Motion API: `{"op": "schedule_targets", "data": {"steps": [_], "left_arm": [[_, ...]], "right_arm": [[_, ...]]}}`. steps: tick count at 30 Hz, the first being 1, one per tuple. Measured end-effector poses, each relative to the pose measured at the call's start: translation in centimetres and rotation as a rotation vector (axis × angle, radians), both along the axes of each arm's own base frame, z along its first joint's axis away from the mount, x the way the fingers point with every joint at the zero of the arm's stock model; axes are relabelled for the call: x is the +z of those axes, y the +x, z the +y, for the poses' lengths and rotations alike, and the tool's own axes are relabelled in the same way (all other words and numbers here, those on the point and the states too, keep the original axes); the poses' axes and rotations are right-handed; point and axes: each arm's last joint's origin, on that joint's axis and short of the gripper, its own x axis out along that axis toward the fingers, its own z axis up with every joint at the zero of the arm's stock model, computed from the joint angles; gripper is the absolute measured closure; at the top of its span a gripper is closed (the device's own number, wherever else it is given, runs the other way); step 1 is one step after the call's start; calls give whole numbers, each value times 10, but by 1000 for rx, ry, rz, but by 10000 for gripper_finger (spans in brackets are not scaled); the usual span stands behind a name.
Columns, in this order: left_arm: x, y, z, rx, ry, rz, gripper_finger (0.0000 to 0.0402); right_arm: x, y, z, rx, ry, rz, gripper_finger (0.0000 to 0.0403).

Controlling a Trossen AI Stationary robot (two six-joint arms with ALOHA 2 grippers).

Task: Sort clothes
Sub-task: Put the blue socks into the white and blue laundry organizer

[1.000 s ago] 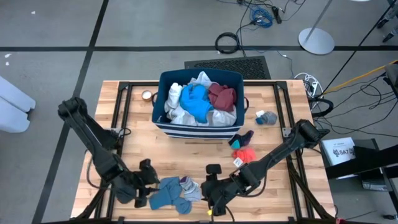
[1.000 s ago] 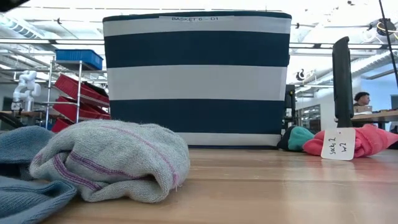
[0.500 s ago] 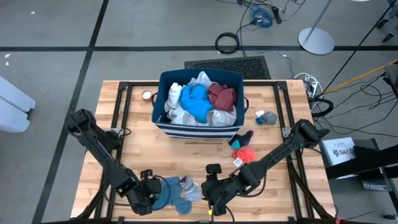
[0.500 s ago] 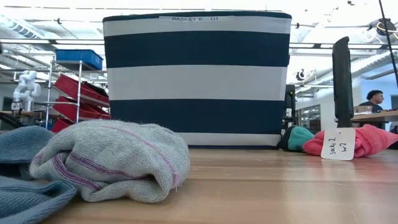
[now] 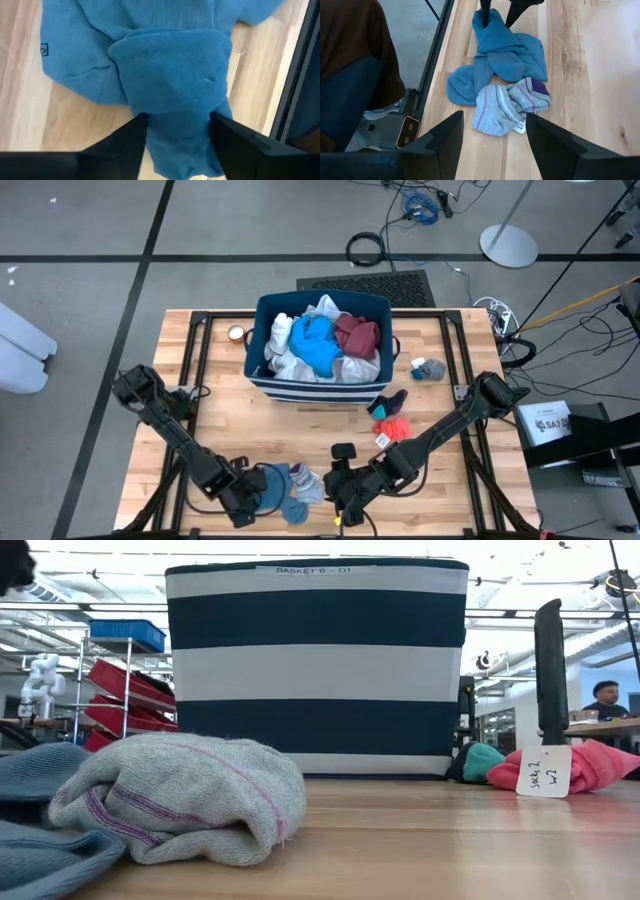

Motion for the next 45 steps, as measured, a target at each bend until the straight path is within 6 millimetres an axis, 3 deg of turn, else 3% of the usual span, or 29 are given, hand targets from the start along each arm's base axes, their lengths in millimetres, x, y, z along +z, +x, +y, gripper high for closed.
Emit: {"op": "schedule_targets", "data": {"steps": [2,7,8,13,20,27,33,45], "left_arm": [[0,1,3,3,6,12,220],[2,5,6,-26,5,-3,366],[4,6,7,-26,0,-9,379],[23,8,8,-63,-24,-60,381],[75,13,6,-125,-15,-202,385],[118,21,3,-191,16,-399,387],[130,28,6,-194,46,-456,385],[138,52,22,-237,115,-590,383]], "right_arm": [[0,0,0,-1,1,0,202],[0,0,0,-2,2,0,202],[0,0,0,-2,2,0,202],[1,1,0,-3,7,-8,202],[5,4,3,11,25,-63,202],[21,15,9,109,13,-279,202],[34,22,9,152,2,-425,202],[33,34,-13,89,-4,-405,202]]}}
